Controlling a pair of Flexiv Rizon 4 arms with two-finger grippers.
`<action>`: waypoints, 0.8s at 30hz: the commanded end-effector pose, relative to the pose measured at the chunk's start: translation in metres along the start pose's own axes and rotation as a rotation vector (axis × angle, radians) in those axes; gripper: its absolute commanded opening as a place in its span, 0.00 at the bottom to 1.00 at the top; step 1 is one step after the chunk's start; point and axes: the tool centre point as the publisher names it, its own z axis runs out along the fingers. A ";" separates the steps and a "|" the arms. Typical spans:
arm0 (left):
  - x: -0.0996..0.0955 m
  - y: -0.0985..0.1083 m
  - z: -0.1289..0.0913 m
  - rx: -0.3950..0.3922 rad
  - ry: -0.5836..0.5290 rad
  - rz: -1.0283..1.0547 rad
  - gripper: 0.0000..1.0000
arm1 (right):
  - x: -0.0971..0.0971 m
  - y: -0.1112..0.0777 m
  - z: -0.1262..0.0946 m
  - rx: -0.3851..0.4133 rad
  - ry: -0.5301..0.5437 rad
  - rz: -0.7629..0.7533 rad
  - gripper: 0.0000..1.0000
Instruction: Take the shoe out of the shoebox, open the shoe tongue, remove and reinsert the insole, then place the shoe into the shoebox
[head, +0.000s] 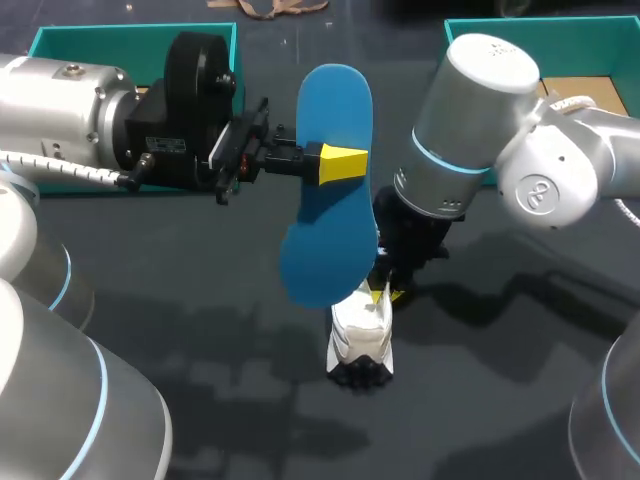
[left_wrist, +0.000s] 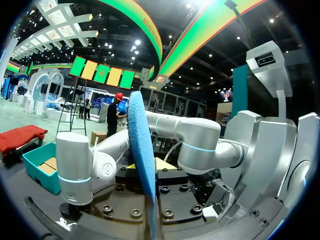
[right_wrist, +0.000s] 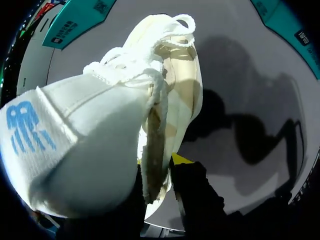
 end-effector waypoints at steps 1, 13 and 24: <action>0.000 0.000 0.000 -0.001 -0.001 0.000 0.00 | -0.001 -0.006 -0.006 -0.023 0.007 0.004 1.00; 0.000 0.000 0.000 -0.001 -0.001 0.000 0.00 | -0.004 -0.031 -0.044 -0.154 0.194 -0.163 1.00; 0.000 0.000 0.000 -0.001 -0.001 0.000 0.00 | -0.002 -0.034 -0.064 -0.274 0.380 -0.177 1.00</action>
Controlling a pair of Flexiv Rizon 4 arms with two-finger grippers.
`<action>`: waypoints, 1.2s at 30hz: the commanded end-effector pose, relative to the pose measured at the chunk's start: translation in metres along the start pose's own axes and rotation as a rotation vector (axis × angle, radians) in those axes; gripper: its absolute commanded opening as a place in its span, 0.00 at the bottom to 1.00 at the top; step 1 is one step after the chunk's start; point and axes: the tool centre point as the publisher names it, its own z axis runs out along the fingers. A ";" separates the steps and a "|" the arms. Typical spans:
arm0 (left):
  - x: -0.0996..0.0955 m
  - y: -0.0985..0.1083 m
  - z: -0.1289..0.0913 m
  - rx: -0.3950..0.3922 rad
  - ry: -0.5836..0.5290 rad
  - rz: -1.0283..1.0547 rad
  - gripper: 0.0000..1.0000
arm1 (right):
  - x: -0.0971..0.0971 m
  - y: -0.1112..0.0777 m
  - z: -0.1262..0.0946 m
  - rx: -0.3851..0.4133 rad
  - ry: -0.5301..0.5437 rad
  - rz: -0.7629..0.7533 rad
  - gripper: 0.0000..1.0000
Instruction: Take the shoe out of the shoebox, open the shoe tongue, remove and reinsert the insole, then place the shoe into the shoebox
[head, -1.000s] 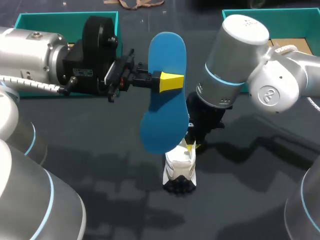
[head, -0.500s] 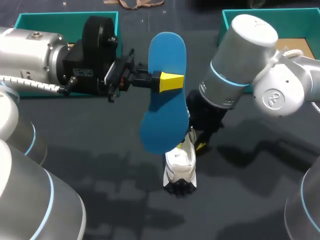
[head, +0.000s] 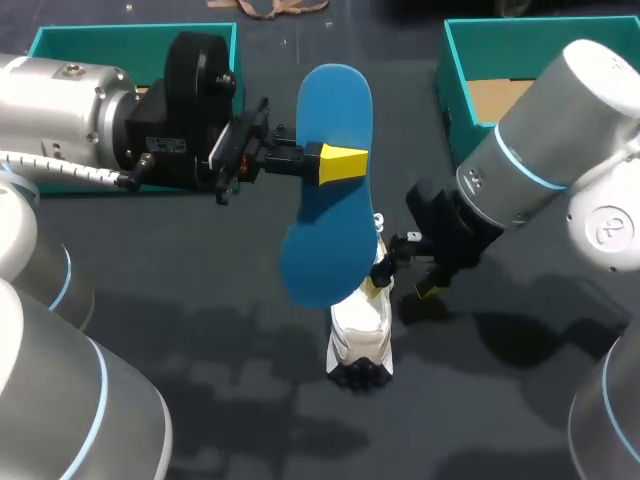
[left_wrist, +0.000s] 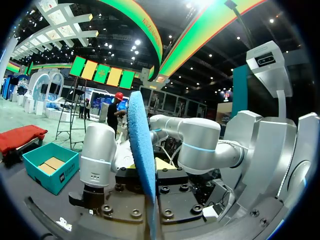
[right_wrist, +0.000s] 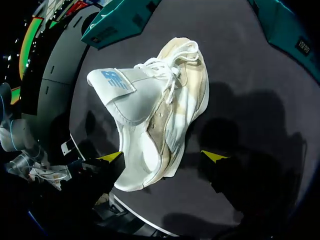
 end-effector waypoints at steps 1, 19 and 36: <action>0.000 0.000 0.000 -0.001 -0.001 0.000 0.00 | 0.000 -0.006 -0.024 -0.162 0.212 -0.016 1.00; 0.000 0.000 0.000 -0.001 -0.001 0.000 0.00 | 0.010 0.001 -0.074 -0.249 0.487 -0.024 1.00; 0.000 0.000 0.000 -0.001 -0.001 0.000 0.00 | 0.022 0.023 -0.111 -0.260 0.623 0.037 1.00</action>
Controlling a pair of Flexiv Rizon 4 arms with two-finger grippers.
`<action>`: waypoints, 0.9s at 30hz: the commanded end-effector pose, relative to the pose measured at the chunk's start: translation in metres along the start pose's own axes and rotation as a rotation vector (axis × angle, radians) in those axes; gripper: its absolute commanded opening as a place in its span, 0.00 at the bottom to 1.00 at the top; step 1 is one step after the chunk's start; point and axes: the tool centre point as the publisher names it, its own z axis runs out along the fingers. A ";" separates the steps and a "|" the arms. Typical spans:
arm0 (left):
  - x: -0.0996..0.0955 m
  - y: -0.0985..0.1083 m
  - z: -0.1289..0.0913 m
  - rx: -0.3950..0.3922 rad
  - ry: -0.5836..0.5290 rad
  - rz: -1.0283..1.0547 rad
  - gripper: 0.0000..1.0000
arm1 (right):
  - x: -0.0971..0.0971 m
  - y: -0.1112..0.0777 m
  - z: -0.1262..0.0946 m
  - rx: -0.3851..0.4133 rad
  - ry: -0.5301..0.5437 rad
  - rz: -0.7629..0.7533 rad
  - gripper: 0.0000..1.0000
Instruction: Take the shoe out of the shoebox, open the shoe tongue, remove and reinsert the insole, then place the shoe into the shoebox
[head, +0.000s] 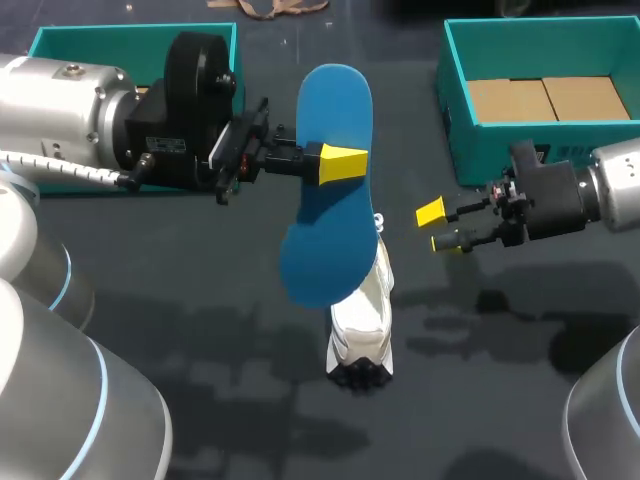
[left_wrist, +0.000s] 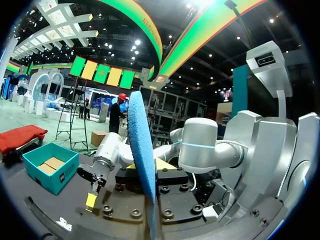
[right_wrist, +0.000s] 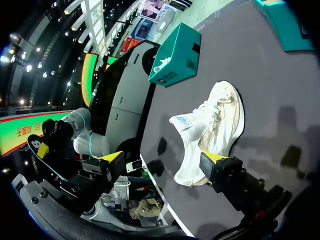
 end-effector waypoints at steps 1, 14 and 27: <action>0.001 0.000 0.000 -0.001 -0.001 0.000 0.00 | 0.009 0.010 -0.002 0.007 0.032 0.024 1.00; 0.001 0.000 0.000 -0.001 -0.001 0.000 0.00 | 0.040 0.032 -0.013 0.014 0.047 0.101 1.00; -0.033 0.000 -0.001 0.034 0.036 0.539 0.00 | 0.051 0.048 -0.024 0.015 0.178 0.180 1.00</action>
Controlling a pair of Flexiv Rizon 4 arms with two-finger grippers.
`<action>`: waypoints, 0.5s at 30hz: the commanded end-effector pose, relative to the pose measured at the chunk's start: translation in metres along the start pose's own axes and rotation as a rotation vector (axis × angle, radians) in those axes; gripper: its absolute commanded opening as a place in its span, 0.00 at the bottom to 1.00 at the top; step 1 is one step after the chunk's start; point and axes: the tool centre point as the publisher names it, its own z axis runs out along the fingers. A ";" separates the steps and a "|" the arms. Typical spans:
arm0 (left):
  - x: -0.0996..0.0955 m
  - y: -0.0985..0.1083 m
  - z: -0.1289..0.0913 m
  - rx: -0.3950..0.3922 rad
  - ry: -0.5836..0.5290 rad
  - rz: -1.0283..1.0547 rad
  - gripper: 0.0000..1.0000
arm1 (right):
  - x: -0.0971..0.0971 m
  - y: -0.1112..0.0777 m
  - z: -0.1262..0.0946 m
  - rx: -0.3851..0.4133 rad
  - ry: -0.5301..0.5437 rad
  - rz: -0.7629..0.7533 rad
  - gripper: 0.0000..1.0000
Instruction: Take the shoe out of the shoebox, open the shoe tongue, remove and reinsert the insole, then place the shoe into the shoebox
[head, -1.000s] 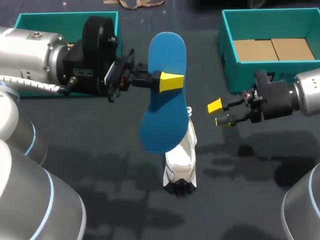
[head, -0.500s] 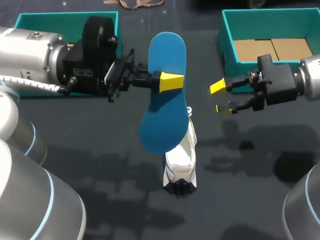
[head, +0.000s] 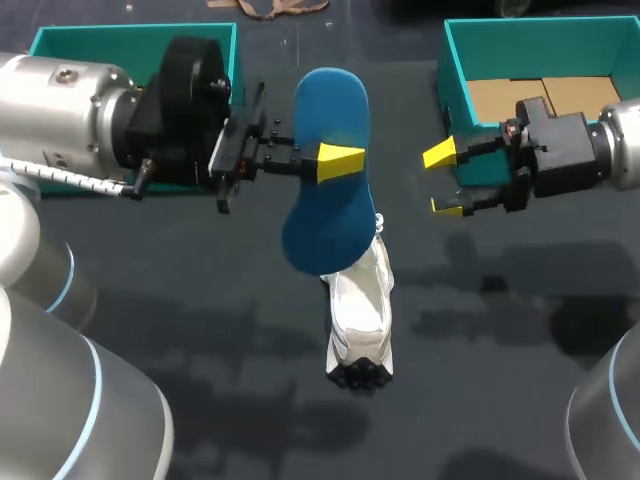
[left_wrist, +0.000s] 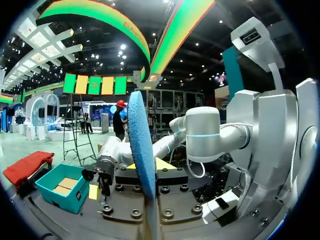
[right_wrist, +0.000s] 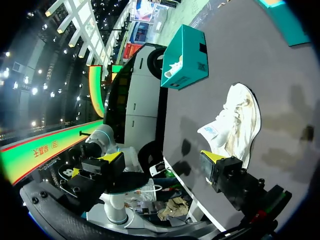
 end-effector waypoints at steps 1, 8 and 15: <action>-0.024 0.007 0.003 0.033 0.038 0.387 0.00 | 0.004 0.008 -0.001 0.015 0.053 0.017 1.00; -0.035 0.013 0.002 0.029 0.055 0.558 0.00 | 0.009 0.017 -0.001 0.040 0.125 0.050 1.00; -0.037 0.017 0.001 0.029 0.053 0.603 0.00 | 0.009 0.017 -0.001 0.040 0.125 0.050 1.00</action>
